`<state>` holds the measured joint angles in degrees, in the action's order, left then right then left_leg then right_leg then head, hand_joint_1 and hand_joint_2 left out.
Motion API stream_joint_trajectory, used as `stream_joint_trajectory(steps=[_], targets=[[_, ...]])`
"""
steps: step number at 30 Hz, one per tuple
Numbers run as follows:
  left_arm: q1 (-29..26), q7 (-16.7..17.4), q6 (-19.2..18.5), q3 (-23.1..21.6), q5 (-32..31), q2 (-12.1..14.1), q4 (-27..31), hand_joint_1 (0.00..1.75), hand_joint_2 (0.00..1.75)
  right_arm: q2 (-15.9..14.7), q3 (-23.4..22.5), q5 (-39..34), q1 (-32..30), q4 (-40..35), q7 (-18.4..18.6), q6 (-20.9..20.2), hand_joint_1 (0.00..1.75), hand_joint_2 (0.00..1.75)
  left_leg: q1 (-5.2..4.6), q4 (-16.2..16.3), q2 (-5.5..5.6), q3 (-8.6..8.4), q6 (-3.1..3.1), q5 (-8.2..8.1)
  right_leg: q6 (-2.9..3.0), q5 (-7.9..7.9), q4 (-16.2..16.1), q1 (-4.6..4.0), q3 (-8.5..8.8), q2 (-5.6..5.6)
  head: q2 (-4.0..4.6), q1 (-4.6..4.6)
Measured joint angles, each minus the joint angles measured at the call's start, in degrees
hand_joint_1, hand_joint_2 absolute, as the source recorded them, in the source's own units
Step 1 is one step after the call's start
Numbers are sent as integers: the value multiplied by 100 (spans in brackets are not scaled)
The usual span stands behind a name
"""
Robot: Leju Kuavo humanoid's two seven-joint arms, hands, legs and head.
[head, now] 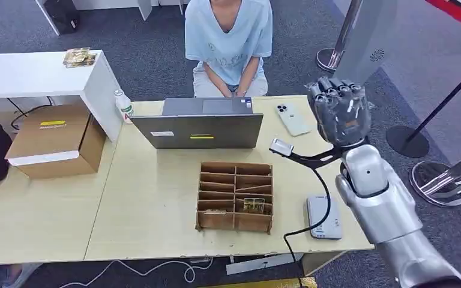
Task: Pass the card to the sensor for recognition and then transmit it.
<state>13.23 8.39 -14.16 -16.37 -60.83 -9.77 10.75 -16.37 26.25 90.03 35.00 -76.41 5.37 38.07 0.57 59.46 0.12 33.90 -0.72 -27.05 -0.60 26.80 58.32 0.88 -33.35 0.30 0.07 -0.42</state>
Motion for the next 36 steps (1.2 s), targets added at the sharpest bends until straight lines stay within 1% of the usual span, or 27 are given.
stream_joint_trajectory(steps=[2,4,7,12,16,17,19,22,26,31,36], targets=[[0,-33,24,-28,0,0,0,0,0,142,43,0,348,289,-159,-257,175,175,0,-1,-5,0,-2,1,2,-1,3,0,-4,-6,0,-2],[0,-72,44,-55,0,0,0,0,0,203,169,0,673,516,-74,-516,175,175,0,0,-5,0,-2,1,2,-1,4,0,-4,-6,0,-2],[-4,-107,44,-101,0,0,0,0,0,299,420,-7,1126,931,-100,-945,175,175,-1,0,-3,2,-2,2,2,-2,4,0,-4,-4,0,-2],[-7,-144,44,-129,0,0,0,0,0,640,546,-114,1816,1762,-314,-1586,175,175,-1,0,-3,1,-1,4,2,-2,4,0,-4,-3,0,-2],[-11,-162,41,-131,0,0,0,0,0,844,577,-155,2167,2199,-378,-1825,175,175,-1,0,0,3,-1,4,2,-2,4,0,-4,-1,0,-2],[-11,-171,42,-131,0,0,0,0,0,913,584,-153,2263,2331,-371,-2003,175,175,-1,0,-2,3,-1,4,2,-2,4,0,-5,-3,0,-2],[-11,-179,37,-144,0,0,0,0,0,1062,597,-170,2537,2676,-297,-2529,175,175,-1,0,-2,4,-1,4,2,-2,4,0,-8,-3,0,0],[-10,-188,31,-203,0,-2,0,0,0,1298,575,-345,2965,3207,-270,-3150,175,175,-1,0,-4,3,-4,6,4,-4,5,0,-10,-6,0,-2],[-11,-203,33,-278,0,-26,0,0,0,1609,498,-582,3508,3965,-229,-3878,175,175,0,0,-1,4,-6,7,4,-4,6,-1,-11,-3,0,0],[-10,-223,33,-383,0,-46,0,0,0,1871,385,-767,3973,4627,-106,-4446,175,175,0,0,-2,4,-6,7,4,-4,6,0,-12,-5,0,-2],[-11,-225,42,-431,0,-57,0,0,0,2043,232,-942,4206,5096,57,-4810,175,175,-1,1,-2,4,-6,7,4,-4,5,0,-12,-5,0,-2]])
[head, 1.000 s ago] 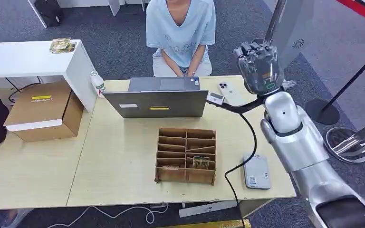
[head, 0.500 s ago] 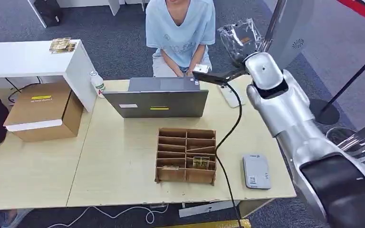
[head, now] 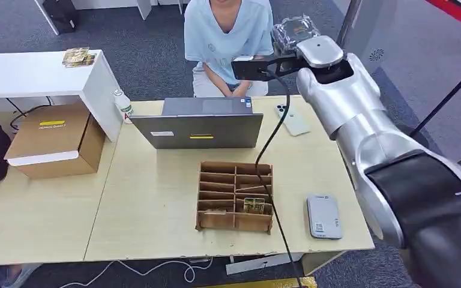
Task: Pass the card to the sensor for recognition and then transmit it.
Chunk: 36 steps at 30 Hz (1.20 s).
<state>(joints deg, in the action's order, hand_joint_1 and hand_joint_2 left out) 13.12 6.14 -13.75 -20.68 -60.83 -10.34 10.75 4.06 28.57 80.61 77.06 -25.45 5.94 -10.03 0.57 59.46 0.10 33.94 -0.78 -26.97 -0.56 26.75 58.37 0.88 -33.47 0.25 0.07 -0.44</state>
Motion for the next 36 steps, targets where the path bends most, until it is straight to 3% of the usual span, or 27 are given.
stream_joint_trajectory(steps=[11,31,32,33,36], targets=[[-2,-17,37,-133,0,-29,0,0,0,59,-265,-193,86,483,136,-300,175,175,0,2,-1,-1,0,0,0,-2,0,0,-1,-3,0,0],[-66,-20,170,-138,0,-39,0,0,0,70,-350,-234,56,634,107,-162,175,175,0,2,-1,-1,0,0,0,-2,0,0,-1,-3,0,0],[-70,-22,179,-138,0,-39,0,0,0,74,-350,-234,54,634,107,-156,21,175,0,2,-1,0,0,0,0,-2,0,0,-1,-3,0,0],[-73,-22,195,-138,0,-39,0,0,0,75,-350,-236,53,634,107,-156,0,175,0,2,-1,0,0,0,0,-2,0,0,-1,-3,0,0],[-76,-24,208,-138,0,-42,0,0,0,77,-350,-234,48,650,107,-134,0,175,1,2,-1,0,0,0,0,-2,0,0,-1,-2,0,2]])
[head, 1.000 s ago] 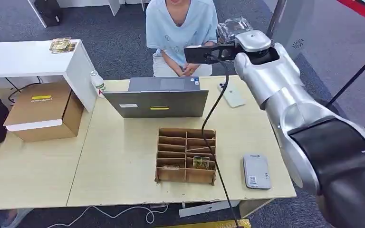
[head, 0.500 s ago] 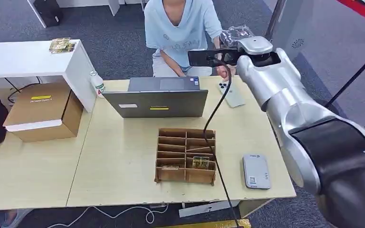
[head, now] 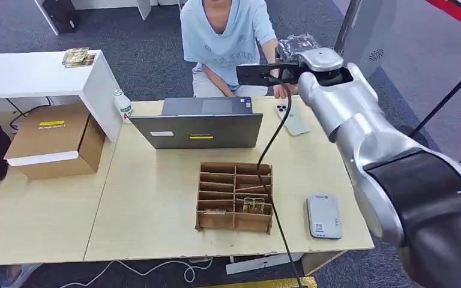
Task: Pass the card to the sensor for recognition and then transmit it.
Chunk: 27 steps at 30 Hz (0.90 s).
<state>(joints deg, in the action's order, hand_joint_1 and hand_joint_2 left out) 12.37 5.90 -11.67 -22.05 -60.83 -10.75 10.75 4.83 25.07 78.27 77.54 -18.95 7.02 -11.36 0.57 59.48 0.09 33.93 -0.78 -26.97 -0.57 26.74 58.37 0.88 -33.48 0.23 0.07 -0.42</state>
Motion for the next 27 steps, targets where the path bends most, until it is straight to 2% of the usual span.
stream_joint_trajectory(steps=[11,14,18,24,27], targets=[[-25,-2,17,0,0,-2,0,0,0,15,0,9,-27,13,-9,177,0,175,0,0,0,0,0,0,0,0,0,0,0,0,0,0],[-29,-7,22,-4,0,-2,0,0,0,15,-7,-46,-31,-4,-96,427,0,175,0,0,0,0,0,0,0,0,0,0,0,0,0,0],[-42,-7,48,-4,0,-2,0,0,0,15,-201,-452,-76,-113,-247,1016,0,175,0,0,0,-1,0,0,0,0,0,0,0,0,0,-2],[-63,18,96,-4,0,-2,0,0,0,13,-728,-1208,-203,-306,-513,1776,0,175,0,0,0,-1,0,0,0,0,0,0,0,0,0,0],[-70,66,111,-4,0,-2,0,0,0,11,-977,-1539,-301,-391,-693,1961,0,175,0,0,0,-1,0,0,0,0,-1,0,0,-1,0,0]])
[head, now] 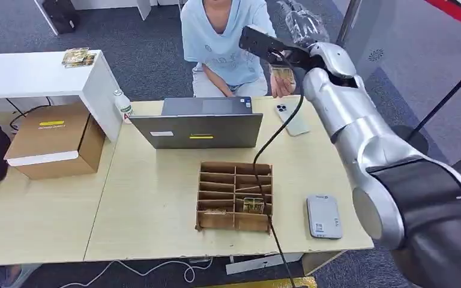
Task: Pass the card to the sensor for recognition and then transmit it.
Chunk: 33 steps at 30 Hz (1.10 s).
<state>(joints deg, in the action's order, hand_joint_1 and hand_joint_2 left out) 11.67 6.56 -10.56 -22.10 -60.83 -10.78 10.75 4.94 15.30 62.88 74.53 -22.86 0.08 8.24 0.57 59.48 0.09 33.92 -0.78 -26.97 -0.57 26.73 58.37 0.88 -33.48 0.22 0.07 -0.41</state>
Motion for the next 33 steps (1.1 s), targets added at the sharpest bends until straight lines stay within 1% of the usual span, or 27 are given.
stream_joint_trajectory(steps=[2,5,7,9,12,15,18,20,23,25,26,30,33], targets=[[-12,17,9,0,0,4,0,0,0,0,-223,-484,-91,-68,-250,-7,0,175,0,0,1,0,0,0,0,0,0,0,0,1,0,0],[-31,50,28,0,0,11,0,0,0,4,-676,-1467,-275,-234,-844,-197,0,175,0,0,2,1,0,0,0,0,0,0,1,3,0,-2],[-40,77,46,0,0,20,0,0,0,4,-975,-2217,-450,-424,-1305,-381,0,175,0,0,2,1,0,0,0,0,0,0,1,3,0,0],[-47,118,74,0,0,22,0,0,0,4,-1198,-2851,-658,-660,-1585,-479,0,175,0,0,2,0,0,0,0,0,0,0,0,3,0,0],[-50,140,105,0,0,26,0,0,0,-28,-1305,-3775,-1035,-1126,-1761,-485,0,175,0,0,1,-1,0,0,0,0,-3,0,0,3,0,-2],[-51,170,109,0,0,31,0,0,0,-177,-1298,-4885,-1724,-1976,-1809,-411,0,175,0,0,5,-1,0,-1,0,1,-5,0,0,6,0,-2],[-50,168,85,0,0,37,0,0,0,-402,-1267,-5740,-2439,-2883,-1829,-463,0,175,0,1,15,1,1,-1,-1,1,-8,0,3,16,0,-2],[-49,168,76,0,0,52,0,0,0,-583,-1237,-6170,-2931,-3479,-1842,-542,0,175,0,0,17,3,1,-2,-1,1,-9,0,2,16,0,-2],[-45,162,72,0,0,72,0,0,0,-834,-1232,-6606,-3719,-4413,-1921,-590,0,175,0,1,18,4,5,-7,-3,3,-11,0,2,17,0,0],[-43,160,59,-4,0,83,0,0,0,-951,-1232,-6712,-4258,-4971,-2006,-577,0,175,0,0,14,3,6,-9,-3,4,-11,0,2,15,0,-2],[-39,159,59,-26,0,87,0,0,0,-1005,-1232,-6738,-4565,-5294,-2086,-508,0,175,0,0,14,2,6,-10,-3,5,-12,-1,2,15,0,-2],[-36,164,48,-90,0,101,0,0,0,-1045,-1232,-6603,-5772,-6272,-2484,-42,0,175,3,-6,15,3,4,-15,-1,10,-11,-3,1,15,0,-2],[-24,216,35,-98,0,105,0,0,0,-1008,-1191,-6311,-6554,-6756,-2651,400,0,175,4,-8,15,4,4,-15,0,14,-10,-5,0,17,0,-2]])
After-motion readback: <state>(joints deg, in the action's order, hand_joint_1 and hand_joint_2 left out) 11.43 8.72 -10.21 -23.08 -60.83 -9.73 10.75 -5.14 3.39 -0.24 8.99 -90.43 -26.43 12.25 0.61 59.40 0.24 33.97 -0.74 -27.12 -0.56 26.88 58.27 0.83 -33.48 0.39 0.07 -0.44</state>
